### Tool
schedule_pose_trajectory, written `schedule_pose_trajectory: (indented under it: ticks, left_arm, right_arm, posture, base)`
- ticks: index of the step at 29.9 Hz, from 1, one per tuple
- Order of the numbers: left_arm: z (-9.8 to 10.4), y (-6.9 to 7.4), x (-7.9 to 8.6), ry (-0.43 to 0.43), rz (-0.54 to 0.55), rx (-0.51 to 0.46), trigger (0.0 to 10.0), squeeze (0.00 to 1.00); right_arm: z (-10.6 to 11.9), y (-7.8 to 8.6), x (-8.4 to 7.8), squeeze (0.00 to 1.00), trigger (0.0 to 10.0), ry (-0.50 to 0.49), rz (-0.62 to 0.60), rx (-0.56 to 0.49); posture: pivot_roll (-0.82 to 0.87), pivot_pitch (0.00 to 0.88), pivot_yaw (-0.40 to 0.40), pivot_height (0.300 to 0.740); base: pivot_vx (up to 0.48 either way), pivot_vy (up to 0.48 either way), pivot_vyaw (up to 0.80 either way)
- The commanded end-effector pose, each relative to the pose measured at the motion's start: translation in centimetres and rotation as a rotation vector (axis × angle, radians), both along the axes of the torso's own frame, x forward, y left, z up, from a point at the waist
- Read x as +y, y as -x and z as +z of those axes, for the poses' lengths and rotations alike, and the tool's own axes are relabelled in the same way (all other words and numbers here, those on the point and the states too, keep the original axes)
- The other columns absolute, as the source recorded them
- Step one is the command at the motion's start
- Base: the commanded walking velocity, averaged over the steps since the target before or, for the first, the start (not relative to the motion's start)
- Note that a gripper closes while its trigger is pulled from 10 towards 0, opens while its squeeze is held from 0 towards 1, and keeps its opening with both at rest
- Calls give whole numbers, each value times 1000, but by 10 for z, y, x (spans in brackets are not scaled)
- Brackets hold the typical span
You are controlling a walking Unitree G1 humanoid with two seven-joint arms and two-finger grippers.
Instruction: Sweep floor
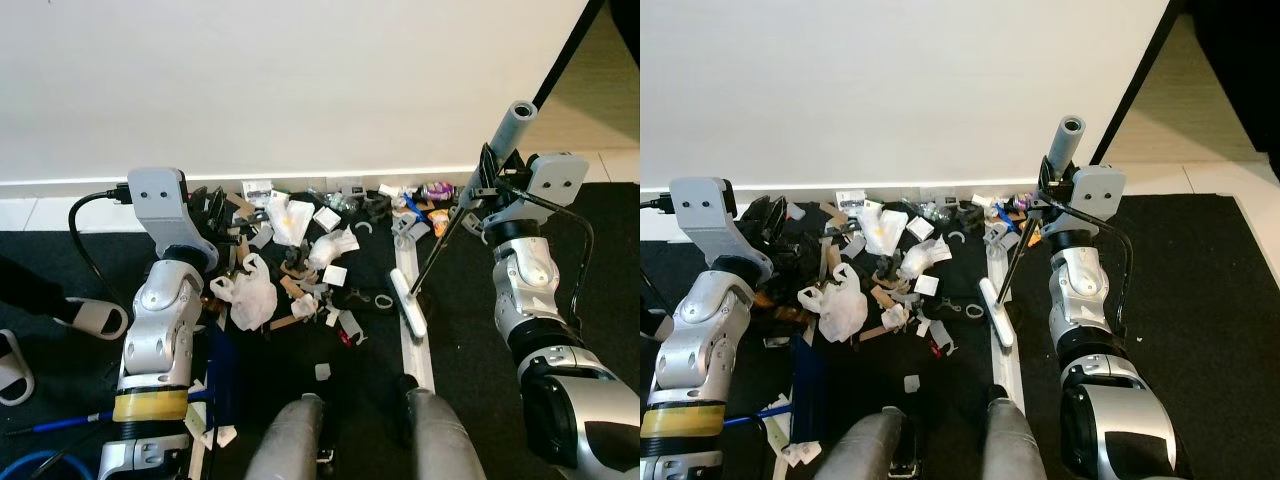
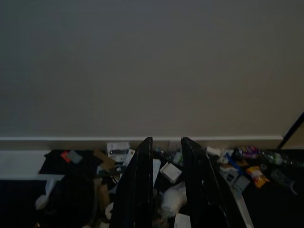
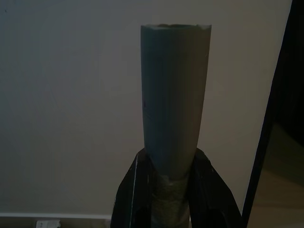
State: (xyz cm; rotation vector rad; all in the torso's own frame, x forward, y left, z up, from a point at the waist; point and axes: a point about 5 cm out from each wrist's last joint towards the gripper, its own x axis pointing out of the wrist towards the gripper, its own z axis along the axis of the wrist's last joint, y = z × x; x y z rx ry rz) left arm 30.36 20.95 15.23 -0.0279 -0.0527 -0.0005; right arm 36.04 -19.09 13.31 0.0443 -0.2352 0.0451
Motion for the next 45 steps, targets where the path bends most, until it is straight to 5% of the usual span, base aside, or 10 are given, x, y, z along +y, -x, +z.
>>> schedule_pose_trajectory:
  ticks: [1,22,26,27,35,43,44,45]
  left_arm:
    - [-6,2,13,-30,46,23,10000,0]
    - [-15,-3,21,-30,116,29,10000,0]
    - [-14,-2,24,24,146,19,10000,0]
    - [-13,-3,23,44,134,11,10000,1000]
    - [-10,-4,23,51,122,9,10000,1000]
    - [-25,11,23,57,150,111,10000,1000]
    - [-35,18,25,42,180,184,10000,0]
    - [-43,26,26,48,200,231,10000,0]
  right_arm:
    - [-3,2,-3,0,10000,-10,-18,7]
    - [0,-1,-3,0,10000,1,-16,7]
    - [1,-1,-4,0,10000,5,-14,8]
    - [0,-1,-4,0,10000,5,-15,8]
    - [-1,0,-3,0,10000,0,-19,10]
    - [-4,2,-6,0,10000,0,-26,14]
    - [-4,3,-6,0,10000,1,-26,15]
    - [-5,3,-6,0,10000,1,-27,17]
  posture:
    - [12,120,72,740]
    - [0,80,59,740]
    - [2,76,58,740]
    - [4,77,60,740]
    - [6,82,70,740]
    - [16,97,73,740]
    - [18,103,76,740]
    - [19,106,77,740]
  base:
    - [0,0,0]
    - [0,0,0]
    - [0,0,0]
    - [0,0,0]
    - [0,0,0]
    - [0,0,0]
    - [0,0,0]
    - [0,0,0]
